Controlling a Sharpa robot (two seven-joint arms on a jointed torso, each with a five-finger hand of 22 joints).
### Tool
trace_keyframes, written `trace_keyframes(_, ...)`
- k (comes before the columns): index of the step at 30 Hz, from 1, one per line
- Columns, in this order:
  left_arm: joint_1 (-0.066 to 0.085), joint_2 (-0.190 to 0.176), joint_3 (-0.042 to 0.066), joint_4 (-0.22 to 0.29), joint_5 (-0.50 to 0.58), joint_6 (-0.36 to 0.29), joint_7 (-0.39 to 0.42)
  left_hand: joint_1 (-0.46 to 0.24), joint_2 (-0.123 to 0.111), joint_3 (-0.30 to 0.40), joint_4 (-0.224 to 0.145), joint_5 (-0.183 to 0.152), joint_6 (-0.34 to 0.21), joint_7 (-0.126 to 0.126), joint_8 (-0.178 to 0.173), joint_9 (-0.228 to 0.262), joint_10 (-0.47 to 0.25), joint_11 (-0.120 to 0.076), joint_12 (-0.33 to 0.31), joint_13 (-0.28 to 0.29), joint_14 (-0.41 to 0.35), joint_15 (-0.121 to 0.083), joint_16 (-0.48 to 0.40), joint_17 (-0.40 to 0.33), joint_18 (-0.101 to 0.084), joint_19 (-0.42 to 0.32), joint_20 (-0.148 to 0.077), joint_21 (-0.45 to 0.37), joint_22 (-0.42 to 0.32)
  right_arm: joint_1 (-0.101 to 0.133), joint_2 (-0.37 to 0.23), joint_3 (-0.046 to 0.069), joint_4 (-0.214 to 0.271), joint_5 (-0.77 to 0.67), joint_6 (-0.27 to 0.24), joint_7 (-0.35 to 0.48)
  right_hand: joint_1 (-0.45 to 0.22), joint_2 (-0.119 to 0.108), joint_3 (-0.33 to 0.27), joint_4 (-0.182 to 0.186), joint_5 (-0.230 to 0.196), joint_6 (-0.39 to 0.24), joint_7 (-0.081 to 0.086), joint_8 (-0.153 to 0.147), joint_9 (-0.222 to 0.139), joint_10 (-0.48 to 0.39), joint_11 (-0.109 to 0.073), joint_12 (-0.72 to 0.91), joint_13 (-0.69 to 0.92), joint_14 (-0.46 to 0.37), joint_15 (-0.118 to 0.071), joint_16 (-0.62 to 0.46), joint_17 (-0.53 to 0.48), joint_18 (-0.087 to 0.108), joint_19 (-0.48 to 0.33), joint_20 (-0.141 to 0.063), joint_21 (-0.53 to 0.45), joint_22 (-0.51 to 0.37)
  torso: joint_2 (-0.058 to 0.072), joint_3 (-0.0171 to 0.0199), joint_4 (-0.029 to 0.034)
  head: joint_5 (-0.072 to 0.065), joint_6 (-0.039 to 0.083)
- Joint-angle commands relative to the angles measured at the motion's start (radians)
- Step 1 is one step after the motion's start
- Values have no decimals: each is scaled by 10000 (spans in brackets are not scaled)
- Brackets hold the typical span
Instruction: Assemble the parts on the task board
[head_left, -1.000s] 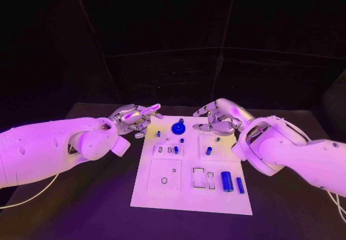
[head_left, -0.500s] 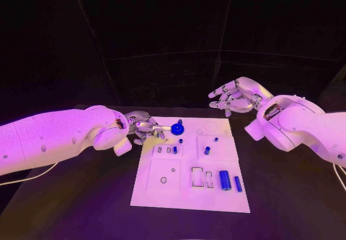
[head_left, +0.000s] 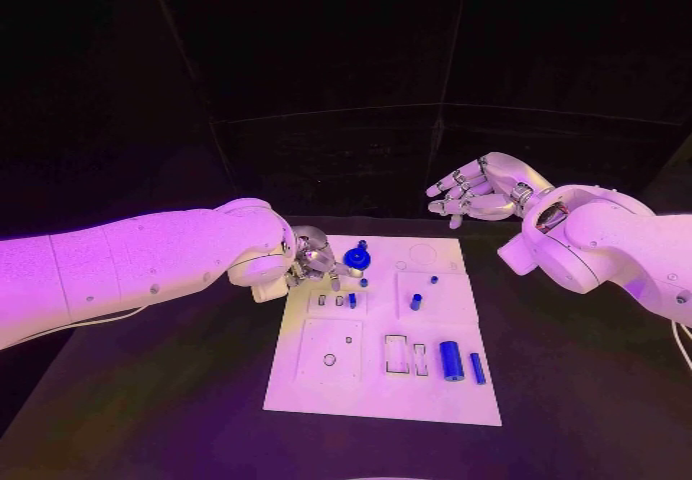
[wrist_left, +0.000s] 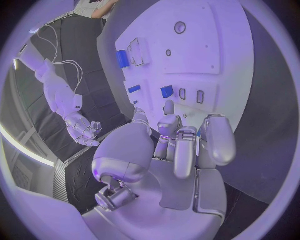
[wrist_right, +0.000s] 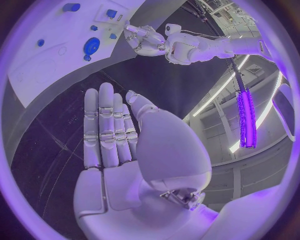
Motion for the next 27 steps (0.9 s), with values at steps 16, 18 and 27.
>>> trace_keyframes(16, -4, 1194, 3, -942, -1039, 969, -1135, 252, -86, -111, 65, -46, -71, -128, 365, 213, 132, -68, 109, 111, 1037, -118, 31, 2634, -160, 120, -72, 133, 161, 30, 137, 6, 88, -939, 385, -566, -104, -282, -72, 220, 605, -73, 45, -53, 11, 30, 38, -151, -296, 416, 4, 42, 375, 38, 102, 55, -410, -243, 30, -17, -20, 62, -104)
trace_keyframes(18, -5, 1238, 3, -974, -1040, 1110, -1193, 267, -80, -104, 61, -46, -70, -131, 380, 222, 130, -69, 106, 108, 1037, -118, 31, 2634, -161, 121, -72, 135, 166, 30, 144, 6, 86, -949, 378, -591, -131, -290, -85, 249, 626, -76, 46, -49, 12, 28, 41, -148, -313, 397, 7, 66, 433, 36, 111, 57, -433, -258, 17, -35, -21, 56, -131)
trace_keyframes(27, -25, 1438, 4, -1173, -1041, 1505, -1432, 320, -41, -76, 59, -46, -47, -148, 478, 285, 118, -82, 93, 91, 1037, -125, 31, 2634, -159, 116, -75, 132, 162, 29, 146, 6, 99, -963, 375, -657, -173, -303, -111, 299, 648, -77, 44, -38, 16, 32, 41, -134, -339, 361, 11, 102, 531, 34, 129, 59, -471, -283, 17, -28, -1, 54, -212)
